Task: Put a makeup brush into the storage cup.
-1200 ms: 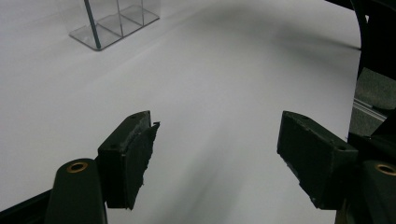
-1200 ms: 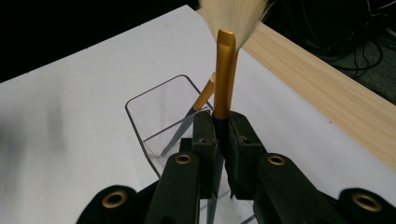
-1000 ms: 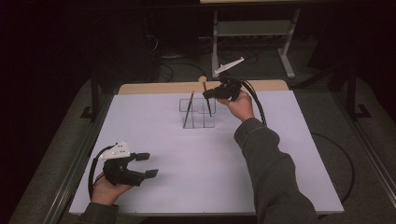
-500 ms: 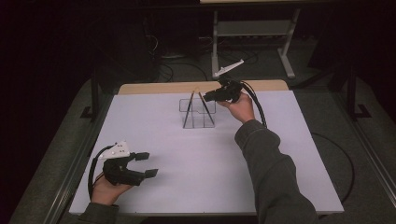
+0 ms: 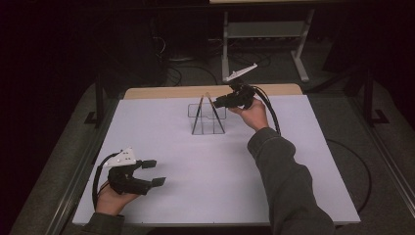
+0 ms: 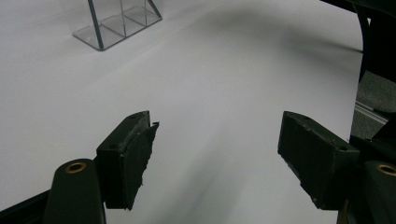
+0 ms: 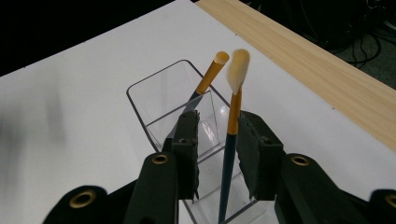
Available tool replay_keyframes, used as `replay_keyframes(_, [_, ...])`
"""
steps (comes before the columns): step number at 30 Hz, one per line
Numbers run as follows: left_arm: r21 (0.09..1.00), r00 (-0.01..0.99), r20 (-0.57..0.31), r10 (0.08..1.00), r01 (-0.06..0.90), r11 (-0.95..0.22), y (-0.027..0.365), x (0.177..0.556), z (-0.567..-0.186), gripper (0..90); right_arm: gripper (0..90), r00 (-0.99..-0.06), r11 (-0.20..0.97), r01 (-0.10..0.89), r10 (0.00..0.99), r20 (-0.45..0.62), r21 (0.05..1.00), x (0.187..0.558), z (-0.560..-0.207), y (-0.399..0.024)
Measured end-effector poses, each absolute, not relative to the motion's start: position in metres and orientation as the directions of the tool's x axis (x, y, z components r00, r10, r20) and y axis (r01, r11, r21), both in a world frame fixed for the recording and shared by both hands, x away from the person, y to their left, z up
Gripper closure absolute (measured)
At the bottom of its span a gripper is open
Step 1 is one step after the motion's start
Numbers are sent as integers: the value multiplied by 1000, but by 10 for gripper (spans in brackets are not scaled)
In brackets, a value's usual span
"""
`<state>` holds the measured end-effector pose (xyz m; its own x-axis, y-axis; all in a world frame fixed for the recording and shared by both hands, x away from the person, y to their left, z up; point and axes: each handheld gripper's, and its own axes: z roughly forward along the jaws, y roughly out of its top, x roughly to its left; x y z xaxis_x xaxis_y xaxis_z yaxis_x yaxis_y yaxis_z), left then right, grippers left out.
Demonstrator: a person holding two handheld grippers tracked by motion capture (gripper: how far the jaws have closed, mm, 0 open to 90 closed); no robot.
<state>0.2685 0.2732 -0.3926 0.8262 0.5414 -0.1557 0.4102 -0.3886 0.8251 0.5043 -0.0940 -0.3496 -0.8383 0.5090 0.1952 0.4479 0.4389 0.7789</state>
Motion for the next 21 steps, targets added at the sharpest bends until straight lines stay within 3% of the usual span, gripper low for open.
replay_keyframes(21, [826,824,-153,545,409,-387,274,269,-392,252,526,-838,414,438,509,196,798,490,-348,-105])
